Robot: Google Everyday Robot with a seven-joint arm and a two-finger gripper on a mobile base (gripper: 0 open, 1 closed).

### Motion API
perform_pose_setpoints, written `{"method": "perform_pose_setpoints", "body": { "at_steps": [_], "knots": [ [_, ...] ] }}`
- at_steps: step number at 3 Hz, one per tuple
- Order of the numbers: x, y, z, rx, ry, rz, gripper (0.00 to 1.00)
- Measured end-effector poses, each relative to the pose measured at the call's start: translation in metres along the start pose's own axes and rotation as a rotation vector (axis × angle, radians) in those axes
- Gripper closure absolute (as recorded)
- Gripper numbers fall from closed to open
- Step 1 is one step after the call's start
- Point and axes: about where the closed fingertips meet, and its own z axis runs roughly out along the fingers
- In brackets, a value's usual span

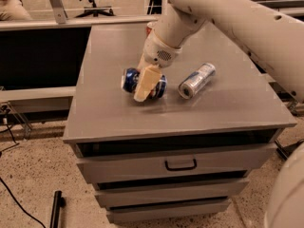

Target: Knock pepsi can over

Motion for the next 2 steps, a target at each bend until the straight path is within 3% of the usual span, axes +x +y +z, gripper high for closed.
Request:
{"method": "perform_pose_setpoints", "body": {
  "at_steps": [2],
  "knots": [
    [-0.0006,0.0001,-0.0008,0.001,-0.023,-0.009,0.00]
  ]
}}
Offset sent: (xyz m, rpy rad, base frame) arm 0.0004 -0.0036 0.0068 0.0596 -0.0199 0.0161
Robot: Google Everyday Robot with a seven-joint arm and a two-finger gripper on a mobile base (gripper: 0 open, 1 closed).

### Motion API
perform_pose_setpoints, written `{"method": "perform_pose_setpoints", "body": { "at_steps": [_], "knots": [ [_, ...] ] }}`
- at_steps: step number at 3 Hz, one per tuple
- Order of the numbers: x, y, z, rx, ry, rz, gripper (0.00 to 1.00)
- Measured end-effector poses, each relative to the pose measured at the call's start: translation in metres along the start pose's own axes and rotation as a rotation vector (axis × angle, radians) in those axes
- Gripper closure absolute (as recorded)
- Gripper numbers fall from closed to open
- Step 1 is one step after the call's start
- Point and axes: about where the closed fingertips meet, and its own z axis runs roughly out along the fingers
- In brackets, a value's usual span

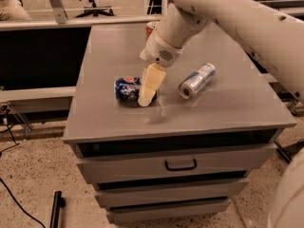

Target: Knock pepsi can over

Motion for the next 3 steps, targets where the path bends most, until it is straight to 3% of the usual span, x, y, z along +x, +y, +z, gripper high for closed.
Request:
{"method": "perform_pose_setpoints", "body": {
  "at_steps": [2,3],
  "knots": [
    [0.013,0.001,-0.033,0.058,-0.140,-0.079,0.00],
    [0.018,0.003,-0.040,0.069,-0.160,-0.097,0.00]
  ]
}}
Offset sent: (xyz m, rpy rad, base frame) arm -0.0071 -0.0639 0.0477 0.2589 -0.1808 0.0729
